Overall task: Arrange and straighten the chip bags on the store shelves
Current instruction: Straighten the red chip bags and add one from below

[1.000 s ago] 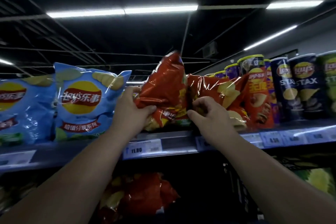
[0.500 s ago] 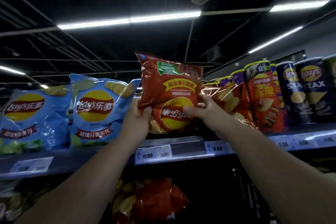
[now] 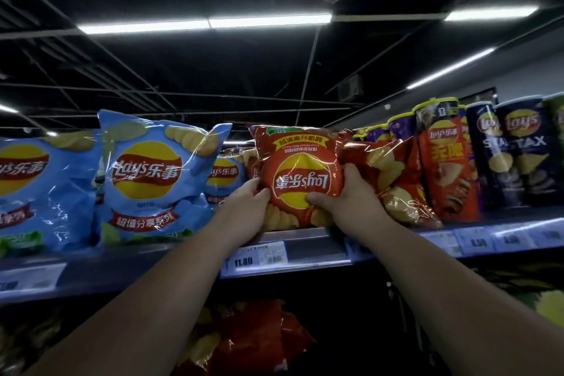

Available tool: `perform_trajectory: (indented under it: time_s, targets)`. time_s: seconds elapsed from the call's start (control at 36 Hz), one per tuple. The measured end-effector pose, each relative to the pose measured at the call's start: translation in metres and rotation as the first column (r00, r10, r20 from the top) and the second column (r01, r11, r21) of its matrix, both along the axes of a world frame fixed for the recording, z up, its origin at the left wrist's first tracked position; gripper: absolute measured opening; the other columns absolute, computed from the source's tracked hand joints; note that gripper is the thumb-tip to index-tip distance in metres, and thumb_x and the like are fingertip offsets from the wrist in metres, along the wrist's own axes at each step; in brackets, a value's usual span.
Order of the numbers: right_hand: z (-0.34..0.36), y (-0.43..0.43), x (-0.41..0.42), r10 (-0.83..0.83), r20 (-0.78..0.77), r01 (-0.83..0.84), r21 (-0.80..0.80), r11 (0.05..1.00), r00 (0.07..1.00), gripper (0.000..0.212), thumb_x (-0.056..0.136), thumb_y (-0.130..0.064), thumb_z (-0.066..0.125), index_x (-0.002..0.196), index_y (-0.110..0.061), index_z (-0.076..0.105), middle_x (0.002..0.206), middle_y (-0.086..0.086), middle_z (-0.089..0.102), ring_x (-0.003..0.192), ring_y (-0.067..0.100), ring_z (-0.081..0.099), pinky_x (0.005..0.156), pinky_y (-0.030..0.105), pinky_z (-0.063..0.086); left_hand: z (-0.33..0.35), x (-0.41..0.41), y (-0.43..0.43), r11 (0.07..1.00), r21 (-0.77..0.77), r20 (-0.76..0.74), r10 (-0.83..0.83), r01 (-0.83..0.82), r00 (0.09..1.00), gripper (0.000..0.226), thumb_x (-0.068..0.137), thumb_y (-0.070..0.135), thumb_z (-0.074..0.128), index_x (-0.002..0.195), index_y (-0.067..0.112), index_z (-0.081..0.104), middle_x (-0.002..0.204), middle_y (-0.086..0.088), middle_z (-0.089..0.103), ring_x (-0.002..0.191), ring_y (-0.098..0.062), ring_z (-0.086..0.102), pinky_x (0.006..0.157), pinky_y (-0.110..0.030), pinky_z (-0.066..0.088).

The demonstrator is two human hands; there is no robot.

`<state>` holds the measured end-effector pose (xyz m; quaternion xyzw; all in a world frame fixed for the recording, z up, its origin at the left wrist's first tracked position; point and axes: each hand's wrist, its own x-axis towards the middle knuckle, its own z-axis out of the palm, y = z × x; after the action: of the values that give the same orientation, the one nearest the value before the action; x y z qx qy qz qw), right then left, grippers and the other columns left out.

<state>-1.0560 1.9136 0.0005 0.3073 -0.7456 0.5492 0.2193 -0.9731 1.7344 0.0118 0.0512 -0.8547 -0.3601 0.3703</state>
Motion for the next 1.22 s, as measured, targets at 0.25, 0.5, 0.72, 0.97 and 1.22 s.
perform_trajectory:
  time_s: [0.25, 0.5, 0.72, 0.97, 1.22]
  targets:
    - [-0.001, -0.005, 0.005, -0.068, -0.084, 0.068, -0.001, 0.998, 0.994, 0.071, 0.082, -0.039, 0.081, 0.137, -0.028, 0.037, 0.128, -0.002, 0.059, 0.117, 0.023, 0.060, 0.099, 0.051, 0.053, -0.005, 0.010, 0.004, 0.923, -0.341, -0.320, 0.065, -0.179, 0.945, 0.086, 0.094, 0.031, 0.063, 0.157, 0.032, 0.004, 0.165, -0.003, 0.010, 0.152, -0.024, 0.013, 0.119, -0.047, 0.025]
    - [0.062, 0.026, 0.060, -0.391, -0.685, 0.588, 0.068, 0.806, 0.615, 0.064, 0.085, -0.039, 0.074, 0.143, -0.034, 0.047, 0.130, -0.001, 0.061, 0.127, 0.029, 0.049, 0.112, 0.052, 0.026, 0.074, 0.062, 0.041, 0.079, -0.781, -0.615, 0.070, -0.619, 0.785, 0.104, 0.075, 0.043, 0.069, 0.158, 0.029, 0.009, 0.167, -0.014, -0.003, 0.151, -0.040, -0.011, 0.117, -0.065, -0.007]
    - [0.102, 0.050, 0.100, -0.359, -0.841, 0.687, 0.020, 0.726, 0.404, 0.056, 0.090, -0.025, 0.064, 0.140, -0.041, 0.046, 0.131, -0.010, 0.061, 0.141, 0.025, 0.033, 0.118, 0.059, -0.004, 0.115, 0.070, 0.040, 0.088, -0.738, -0.663, 0.089, -0.669, 0.743, 0.096, 0.070, 0.052, 0.077, 0.150, 0.020, 0.035, 0.149, -0.005, 0.047, 0.146, -0.028, 0.031, 0.119, -0.059, 0.002]
    - [0.055, 0.041, 0.091, -0.562, -0.574, 0.431, -0.363, 0.826, 0.595, 0.100, 0.074, -0.050, 0.083, 0.153, -0.028, 0.026, 0.160, 0.010, 0.024, 0.149, 0.028, 0.017, 0.122, 0.055, 0.011, 0.099, 0.057, 0.027, 0.739, -0.417, -0.610, 0.205, -0.529, 0.766, 0.071, 0.063, 0.081, 0.065, 0.101, 0.022, 0.053, 0.093, 0.007, 0.056, 0.088, -0.017, 0.056, 0.086, -0.042, 0.049]
    - [0.031, 0.004, 0.064, 0.140, -0.161, -0.184, -0.302, 0.935, 0.977, 0.071, 0.076, -0.028, 0.088, 0.126, -0.037, 0.039, 0.109, -0.020, 0.059, 0.098, -0.002, 0.060, 0.078, 0.017, 0.052, 0.050, 0.043, 0.027, 0.949, -0.181, -0.528, 0.128, -0.259, 0.839, 0.078, 0.062, 0.085, 0.058, 0.114, 0.029, 0.043, 0.108, 0.006, 0.059, 0.096, -0.016, 0.060, 0.076, -0.039, 0.055]
